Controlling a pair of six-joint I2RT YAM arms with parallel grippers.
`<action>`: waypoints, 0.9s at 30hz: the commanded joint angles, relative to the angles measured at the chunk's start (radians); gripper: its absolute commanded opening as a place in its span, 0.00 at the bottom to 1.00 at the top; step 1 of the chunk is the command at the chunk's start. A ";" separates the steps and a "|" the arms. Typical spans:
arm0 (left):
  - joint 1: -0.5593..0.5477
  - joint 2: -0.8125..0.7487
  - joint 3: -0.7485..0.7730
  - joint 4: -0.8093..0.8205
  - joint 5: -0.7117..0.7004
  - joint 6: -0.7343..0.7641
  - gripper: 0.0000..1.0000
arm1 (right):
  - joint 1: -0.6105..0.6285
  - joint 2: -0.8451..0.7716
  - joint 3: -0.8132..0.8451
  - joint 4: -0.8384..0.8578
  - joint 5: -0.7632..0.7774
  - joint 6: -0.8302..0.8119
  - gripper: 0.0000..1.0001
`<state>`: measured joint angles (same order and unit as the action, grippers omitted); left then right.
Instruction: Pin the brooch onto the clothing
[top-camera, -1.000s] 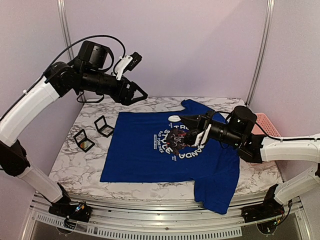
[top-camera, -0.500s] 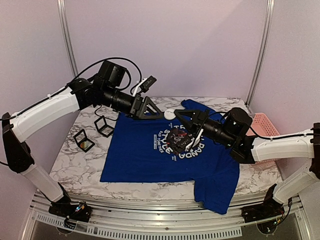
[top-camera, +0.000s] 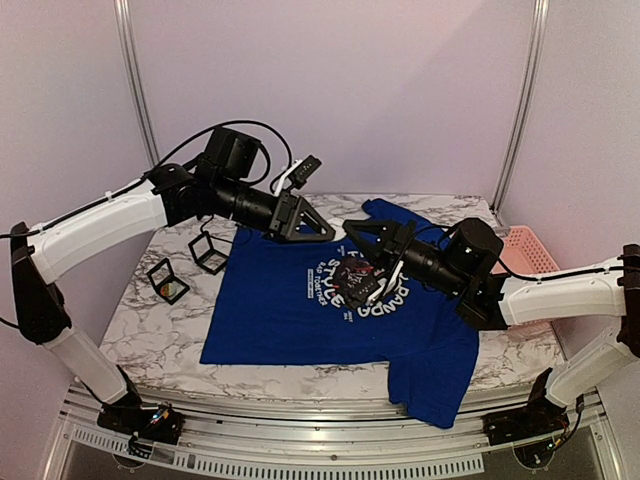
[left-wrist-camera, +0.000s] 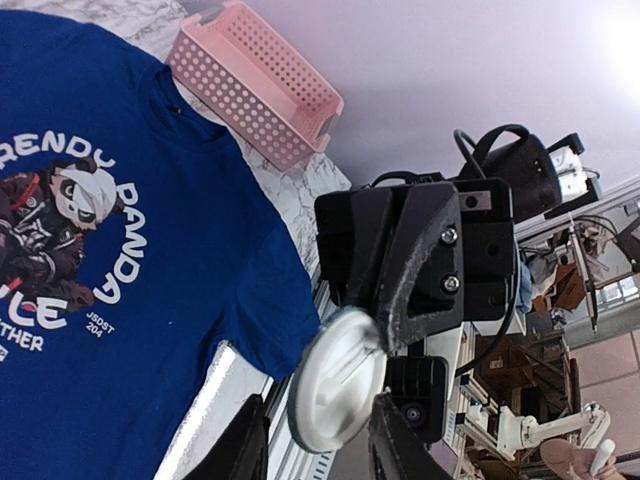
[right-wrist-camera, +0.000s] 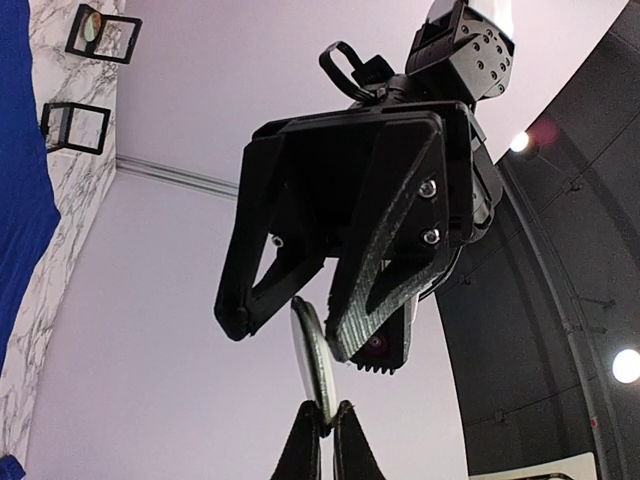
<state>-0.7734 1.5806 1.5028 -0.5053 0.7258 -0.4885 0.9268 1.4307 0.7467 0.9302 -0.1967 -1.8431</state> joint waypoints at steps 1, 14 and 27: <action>-0.014 0.019 0.015 0.025 -0.002 -0.015 0.25 | 0.012 0.013 0.024 0.028 -0.007 0.020 0.00; -0.010 -0.004 0.071 -0.143 -0.060 0.179 0.00 | 0.012 -0.013 0.033 0.023 0.075 0.298 0.67; -0.169 0.018 0.257 -0.541 -0.510 0.878 0.00 | -0.205 -0.097 0.416 -0.998 -0.603 1.501 0.85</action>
<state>-0.8852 1.5909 1.7515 -0.9264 0.3176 0.2203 0.7731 1.2949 1.1336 0.1745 -0.4984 -0.8135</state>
